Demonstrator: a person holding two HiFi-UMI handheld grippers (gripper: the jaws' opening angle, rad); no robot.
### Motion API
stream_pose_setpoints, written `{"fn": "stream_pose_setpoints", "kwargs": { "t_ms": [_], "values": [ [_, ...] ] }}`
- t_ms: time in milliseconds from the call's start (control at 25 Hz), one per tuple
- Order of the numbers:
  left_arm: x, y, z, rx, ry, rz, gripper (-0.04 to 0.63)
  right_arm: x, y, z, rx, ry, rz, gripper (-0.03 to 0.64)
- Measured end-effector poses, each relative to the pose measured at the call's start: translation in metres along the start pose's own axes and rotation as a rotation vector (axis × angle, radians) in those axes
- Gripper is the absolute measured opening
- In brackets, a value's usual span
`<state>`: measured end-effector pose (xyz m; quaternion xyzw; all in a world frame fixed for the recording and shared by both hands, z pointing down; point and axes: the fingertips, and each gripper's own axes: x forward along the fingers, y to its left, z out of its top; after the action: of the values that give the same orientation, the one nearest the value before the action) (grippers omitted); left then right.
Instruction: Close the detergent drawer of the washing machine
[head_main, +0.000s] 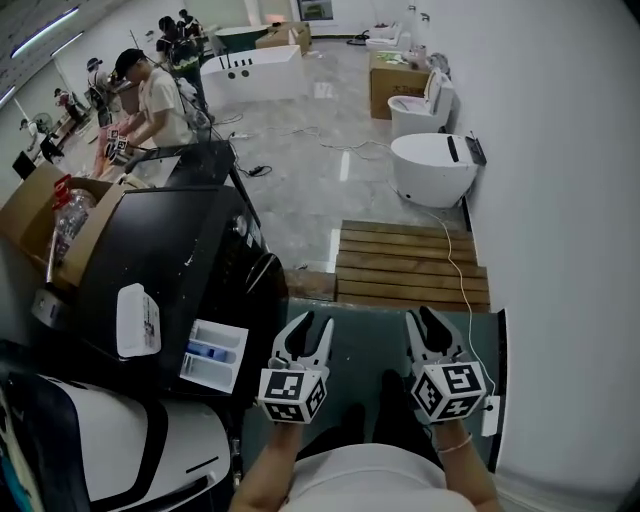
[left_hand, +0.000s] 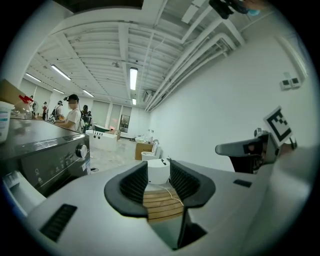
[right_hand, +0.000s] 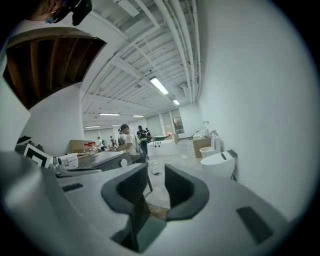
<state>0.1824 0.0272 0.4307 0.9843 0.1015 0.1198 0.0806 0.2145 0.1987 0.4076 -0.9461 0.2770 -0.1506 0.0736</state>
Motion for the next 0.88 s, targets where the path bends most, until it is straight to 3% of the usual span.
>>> {"fn": "stream_pose_setpoints", "kwargs": {
  "t_ms": [200,560,880],
  "values": [
    [-0.004,0.025,0.007,-0.021,-0.026,0.134,0.133,0.046,0.022,0.006,-0.027,0.039,0.148,0.095],
    [-0.029,0.069,0.008,-0.060,-0.070,0.477,0.133,0.121,0.078,0.010,-0.100,0.126,0.502,0.095],
    [-0.085,0.086,0.001,-0.118,-0.103,0.786,0.133,0.141,0.144,-0.002,-0.179,0.218,0.804,0.095]
  ]
}}
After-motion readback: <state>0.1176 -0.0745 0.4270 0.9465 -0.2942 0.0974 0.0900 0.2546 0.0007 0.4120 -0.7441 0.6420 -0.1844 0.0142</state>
